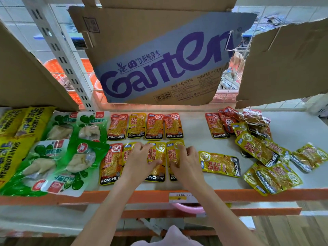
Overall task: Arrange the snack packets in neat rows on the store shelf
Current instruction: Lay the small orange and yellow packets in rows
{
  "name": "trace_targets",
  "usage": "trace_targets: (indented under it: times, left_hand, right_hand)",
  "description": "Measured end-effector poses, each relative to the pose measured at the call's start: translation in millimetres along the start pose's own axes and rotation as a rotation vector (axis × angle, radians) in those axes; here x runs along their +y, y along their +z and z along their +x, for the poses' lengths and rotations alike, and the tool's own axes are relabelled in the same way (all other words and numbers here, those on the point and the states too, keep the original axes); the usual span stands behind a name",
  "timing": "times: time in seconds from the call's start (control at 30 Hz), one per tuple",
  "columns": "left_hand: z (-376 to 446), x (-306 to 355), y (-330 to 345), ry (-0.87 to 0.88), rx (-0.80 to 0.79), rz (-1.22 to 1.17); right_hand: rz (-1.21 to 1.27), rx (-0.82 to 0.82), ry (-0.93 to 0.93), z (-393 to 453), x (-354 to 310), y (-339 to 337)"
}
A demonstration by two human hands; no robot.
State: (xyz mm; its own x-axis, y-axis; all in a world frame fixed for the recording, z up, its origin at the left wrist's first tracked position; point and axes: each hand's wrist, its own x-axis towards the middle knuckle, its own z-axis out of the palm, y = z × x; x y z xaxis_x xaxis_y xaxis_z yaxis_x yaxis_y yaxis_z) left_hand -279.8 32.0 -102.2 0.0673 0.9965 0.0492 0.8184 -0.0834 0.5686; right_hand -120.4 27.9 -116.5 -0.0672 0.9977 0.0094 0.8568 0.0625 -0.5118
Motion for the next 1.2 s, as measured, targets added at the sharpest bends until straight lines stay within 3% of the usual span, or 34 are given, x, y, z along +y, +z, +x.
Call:
trace_targets:
  times: [0.43, 0.77, 1.03, 1.2]
  left_hand:
    - [-7, -15, -3, 0.004, -0.049, 0.105]
    - [-3, 1, 1, 0.046, -0.003, 0.195]
    - [26, 62, 41, 0.053, -0.024, 0.089]
    - [57, 112, 79, 0.145, -0.033, 0.074]
  right_hand:
    - [-0.154, 0.019, -0.003, -5, -2, 4]
    - [-0.239, 0.182, -0.037, -2, 9, -5]
    - [-0.239, 0.191, -0.004, 32, 88, -63]
    - [-0.398, 0.007, 0.022, 55, 155, -106]
